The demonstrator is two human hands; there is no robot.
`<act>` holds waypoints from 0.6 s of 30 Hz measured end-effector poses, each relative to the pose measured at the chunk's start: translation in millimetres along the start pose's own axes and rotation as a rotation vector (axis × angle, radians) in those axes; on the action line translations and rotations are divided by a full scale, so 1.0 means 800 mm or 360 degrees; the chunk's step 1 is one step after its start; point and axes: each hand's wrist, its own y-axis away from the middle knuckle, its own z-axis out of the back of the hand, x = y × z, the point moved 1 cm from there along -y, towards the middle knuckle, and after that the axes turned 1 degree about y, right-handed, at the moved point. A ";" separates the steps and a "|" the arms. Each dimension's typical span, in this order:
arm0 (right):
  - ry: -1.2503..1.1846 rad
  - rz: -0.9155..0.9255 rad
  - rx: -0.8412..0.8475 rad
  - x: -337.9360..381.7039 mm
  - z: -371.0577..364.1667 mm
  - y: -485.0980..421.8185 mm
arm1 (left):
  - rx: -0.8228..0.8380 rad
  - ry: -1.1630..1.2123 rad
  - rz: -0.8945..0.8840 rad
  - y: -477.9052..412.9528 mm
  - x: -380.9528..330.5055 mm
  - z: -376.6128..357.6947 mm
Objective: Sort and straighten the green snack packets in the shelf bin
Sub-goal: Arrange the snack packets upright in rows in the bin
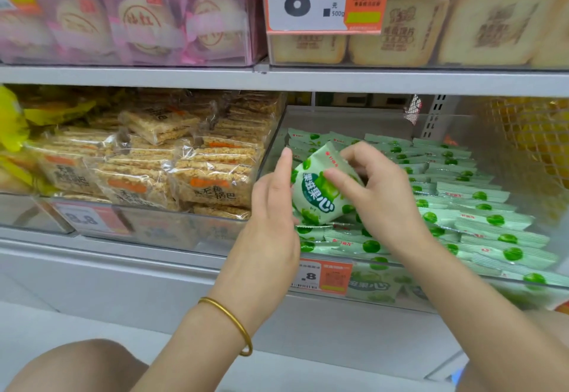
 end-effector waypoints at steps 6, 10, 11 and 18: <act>0.0555 0.0267 0.0418 0.008 0.002 -0.003 | -0.0078 -0.0304 -0.0390 0.020 -0.013 0.014; 0.0917 0.0410 0.0556 0.019 -0.009 -0.012 | -0.0298 -0.0317 -0.0520 0.008 -0.013 0.019; 0.0929 0.0389 0.0581 0.019 -0.010 -0.012 | -0.0305 -0.0326 -0.0524 0.009 -0.014 0.020; 0.0922 0.0310 0.0683 0.014 0.006 -0.001 | -0.0296 -0.0499 -0.0589 0.001 -0.015 0.020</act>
